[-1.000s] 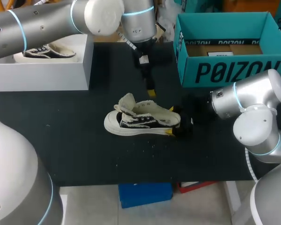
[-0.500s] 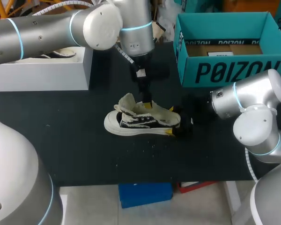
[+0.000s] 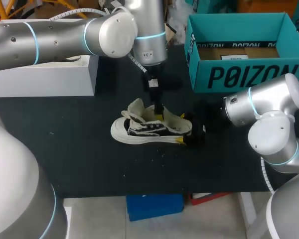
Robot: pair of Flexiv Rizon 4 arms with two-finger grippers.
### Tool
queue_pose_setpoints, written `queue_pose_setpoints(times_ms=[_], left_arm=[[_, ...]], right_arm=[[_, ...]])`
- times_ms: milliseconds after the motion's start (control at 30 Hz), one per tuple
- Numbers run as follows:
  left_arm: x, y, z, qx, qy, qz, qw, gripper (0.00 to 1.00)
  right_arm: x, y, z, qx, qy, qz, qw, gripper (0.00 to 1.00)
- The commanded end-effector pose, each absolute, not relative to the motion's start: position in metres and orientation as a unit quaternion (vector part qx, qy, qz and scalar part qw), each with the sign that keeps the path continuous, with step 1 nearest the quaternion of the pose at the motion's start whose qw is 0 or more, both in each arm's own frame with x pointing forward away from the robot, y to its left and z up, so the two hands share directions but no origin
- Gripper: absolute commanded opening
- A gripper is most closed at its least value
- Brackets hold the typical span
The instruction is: Take the shoe out of the shoebox, open the shoe tongue, remove and reinsert the insole, then place the shoe into the shoebox
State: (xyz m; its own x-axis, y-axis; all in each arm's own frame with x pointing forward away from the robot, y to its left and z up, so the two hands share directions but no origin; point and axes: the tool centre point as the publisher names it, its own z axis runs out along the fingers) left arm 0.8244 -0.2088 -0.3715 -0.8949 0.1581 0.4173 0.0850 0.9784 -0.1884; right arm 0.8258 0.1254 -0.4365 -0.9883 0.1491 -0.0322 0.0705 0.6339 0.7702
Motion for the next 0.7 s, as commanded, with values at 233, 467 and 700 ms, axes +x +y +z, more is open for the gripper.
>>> queue_pose_setpoints(times_ms=[233, 467, 700], left_arm=[[0.815, -0.225, -0.389, -0.060, -0.971, 0.060, 0.225, 0.00], [0.807, -0.225, -0.399, -0.052, -0.968, 0.058, 0.237, 0.00], [0.799, -0.225, -0.404, -0.048, -0.968, 0.059, 0.240, 0.00]], right_arm=[[0.826, 0.125, -0.442, 0.062, 0.903, 0.423, 0.047, 0.00], [0.826, 0.125, -0.442, 0.062, 0.903, 0.423, 0.047, 0.00], [0.826, 0.125, -0.442, 0.062, 0.903, 0.423, 0.047, 0.00]])
